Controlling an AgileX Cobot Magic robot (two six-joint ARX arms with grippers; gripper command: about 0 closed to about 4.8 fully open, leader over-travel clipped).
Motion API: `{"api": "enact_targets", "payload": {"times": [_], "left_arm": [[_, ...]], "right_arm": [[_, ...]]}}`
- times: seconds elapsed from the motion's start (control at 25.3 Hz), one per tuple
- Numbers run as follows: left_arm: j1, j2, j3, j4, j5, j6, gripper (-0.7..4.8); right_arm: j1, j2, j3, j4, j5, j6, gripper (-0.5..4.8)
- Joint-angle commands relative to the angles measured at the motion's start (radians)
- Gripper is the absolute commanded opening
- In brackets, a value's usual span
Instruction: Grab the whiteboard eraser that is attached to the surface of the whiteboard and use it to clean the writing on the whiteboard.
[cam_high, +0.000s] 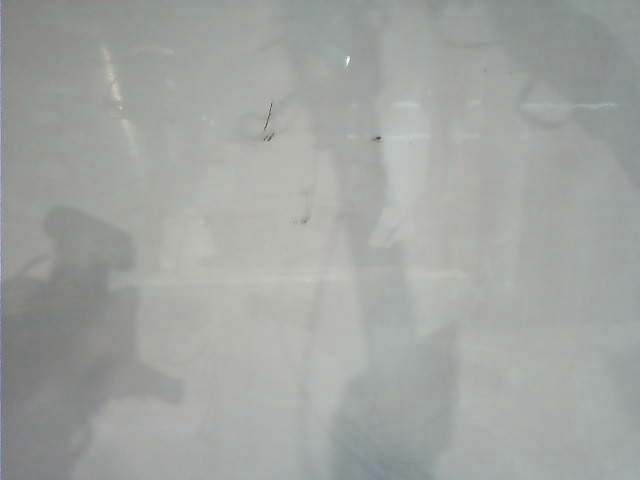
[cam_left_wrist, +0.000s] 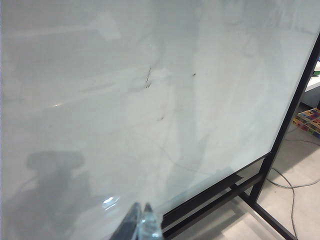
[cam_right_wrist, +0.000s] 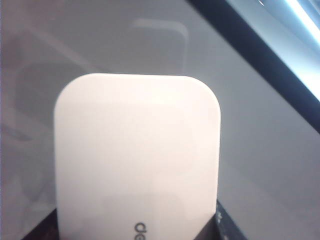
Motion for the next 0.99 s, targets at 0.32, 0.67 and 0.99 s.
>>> {"api": "enact_targets", "payload": {"times": [0.32, 0.67, 0.99], "left_arm": [[0.0, 0.002, 0.001, 0.012, 0.004, 0.0, -0.02], [0.0, 0.002, 0.001, 0.012, 0.004, 0.0, -0.02], [0.0, 0.002, 0.001, 0.012, 0.002, 0.0, -0.02]], "right_arm": [[-0.509, -0.362, -0.499, 0.292, -0.469, 0.228, 1.8], [-0.703, -0.409, -1.02, 0.848, -0.655, 0.438, 1.8], [-0.703, -0.254, -1.05, 1.046, -0.699, 0.542, 1.8]]}}
